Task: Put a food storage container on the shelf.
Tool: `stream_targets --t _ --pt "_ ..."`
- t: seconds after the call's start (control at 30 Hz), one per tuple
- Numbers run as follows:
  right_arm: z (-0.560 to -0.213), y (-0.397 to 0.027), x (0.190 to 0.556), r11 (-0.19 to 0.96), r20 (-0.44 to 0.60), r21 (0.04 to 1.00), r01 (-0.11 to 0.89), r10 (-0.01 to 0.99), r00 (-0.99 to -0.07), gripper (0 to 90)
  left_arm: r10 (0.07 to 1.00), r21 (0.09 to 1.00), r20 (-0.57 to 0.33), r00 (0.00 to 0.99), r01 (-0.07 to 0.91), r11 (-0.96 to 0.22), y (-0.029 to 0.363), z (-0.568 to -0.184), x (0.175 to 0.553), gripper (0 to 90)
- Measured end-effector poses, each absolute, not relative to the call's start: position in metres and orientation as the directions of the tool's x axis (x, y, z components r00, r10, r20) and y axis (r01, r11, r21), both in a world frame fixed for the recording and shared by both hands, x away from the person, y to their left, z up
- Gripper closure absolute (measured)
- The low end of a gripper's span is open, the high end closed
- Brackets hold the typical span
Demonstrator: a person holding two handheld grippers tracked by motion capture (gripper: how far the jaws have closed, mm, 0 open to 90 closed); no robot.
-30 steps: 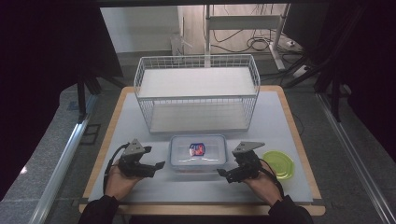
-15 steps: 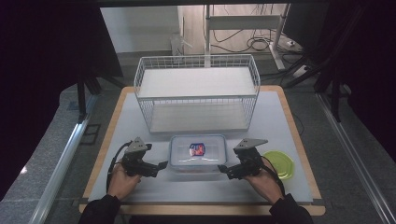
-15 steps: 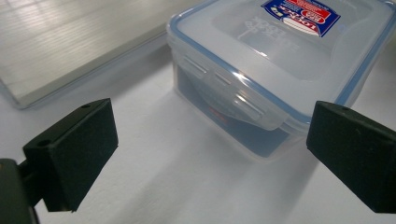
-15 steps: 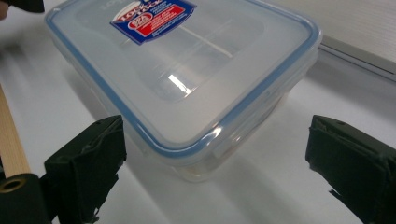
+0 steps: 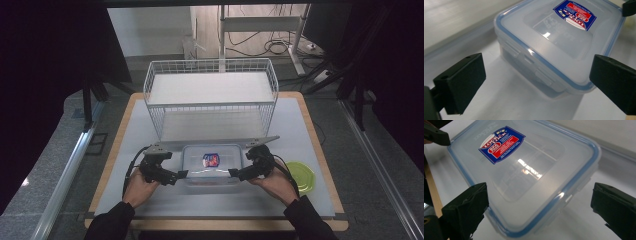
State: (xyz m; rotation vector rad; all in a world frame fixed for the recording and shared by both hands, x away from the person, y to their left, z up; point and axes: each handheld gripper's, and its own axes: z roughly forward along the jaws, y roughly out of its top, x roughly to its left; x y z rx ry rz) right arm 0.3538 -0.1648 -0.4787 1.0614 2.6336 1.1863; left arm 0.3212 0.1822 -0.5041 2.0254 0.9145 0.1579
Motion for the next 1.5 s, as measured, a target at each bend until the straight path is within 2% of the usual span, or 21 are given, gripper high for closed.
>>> stream_targets --t 0.17,0.27,0.33,0.37,0.53,0.67,0.77,0.87,0.9,1.0,1.17,1.37,1.5 --pt "-0.484 -0.16 0.366 0.463 0.269 0.637 0.616 0.616 -0.74 2.7 0.64 0.748 -0.285 0.714 0.583 -0.317 0.179 -0.51 0.332 0.0" --pt "-0.488 -0.16 0.375 0.442 0.341 0.604 0.663 0.609 -0.716 2.9 0.615 0.726 -0.348 0.707 0.619 -0.3 0.177 -0.513 0.34 0.0" --pt "-0.491 -0.158 0.379 0.436 0.384 0.587 0.682 0.591 -0.709 1.5 0.59 0.71 -0.388 0.708 0.637 -0.299 0.176 -0.516 0.343 0.0" --pt "-0.492 -0.157 0.38 0.434 0.391 0.583 0.687 0.591 -0.705 0.5 0.546 0.685 -0.44 0.713 0.66 -0.309 0.172 -0.519 0.347 0.0" --pt "-0.495 -0.158 0.383 0.423 0.428 0.557 0.715 0.592 -0.683 0.7 0.536 0.669 -0.471 0.701 0.68 -0.301 0.169 -0.521 0.351 0.0" --pt "-0.497 -0.164 0.384 0.393 0.493 0.515 0.761 0.591 -0.639 5.8 0.558 0.651 -0.467 0.686 0.694 -0.308 0.166 -0.518 0.347 0.0" --pt "-0.494 -0.17 0.38 0.375 0.512 0.509 0.775 0.592 -0.623 15.4 0.579 0.632 -0.461 0.672 0.707 -0.318 0.165 -0.513 0.343 1.7" --pt "-0.491 -0.172 0.376 0.374 0.508 0.517 0.77 0.591 -0.627 19.0 0.581 0.641 -0.456 0.674 0.702 -0.311 0.169 -0.511 0.338 9.5" --pt "-0.488 -0.175 0.372 0.353 0.517 0.513 0.783 0.601 -0.61 26.4 0.577 0.656 -0.455 0.678 0.694 -0.297 0.175 -0.509 0.334 14.1" --pt "-0.485 -0.182 0.368 0.328 0.529 0.529 0.783 0.594 -0.606 35.3 0.579 0.676 -0.451 0.679 0.683 -0.276 0.18 -0.506 0.324 23.6" --pt "-0.481 -0.187 0.358 0.306 0.524 0.554 0.774 0.595 -0.61 42.3 0.575 0.687 -0.466 0.672 0.685 -0.243 0.186 -0.505 0.314 37.2" --pt "-0.48 -0.197 0.34 0.255 0.55 0.574 0.778 0.583 -0.598 51.5 0.579 0.699 -0.491 0.651 0.691 -0.184 0.188 -0.508 0.3 42.8" --pt "-0.48 -0.197 0.335 0.246 0.542 0.583 0.774 0.592 -0.597 52.0 0.575 0.703 -0.505 0.643 0.693 -0.158 0.189 -0.508 0.299 44.2"
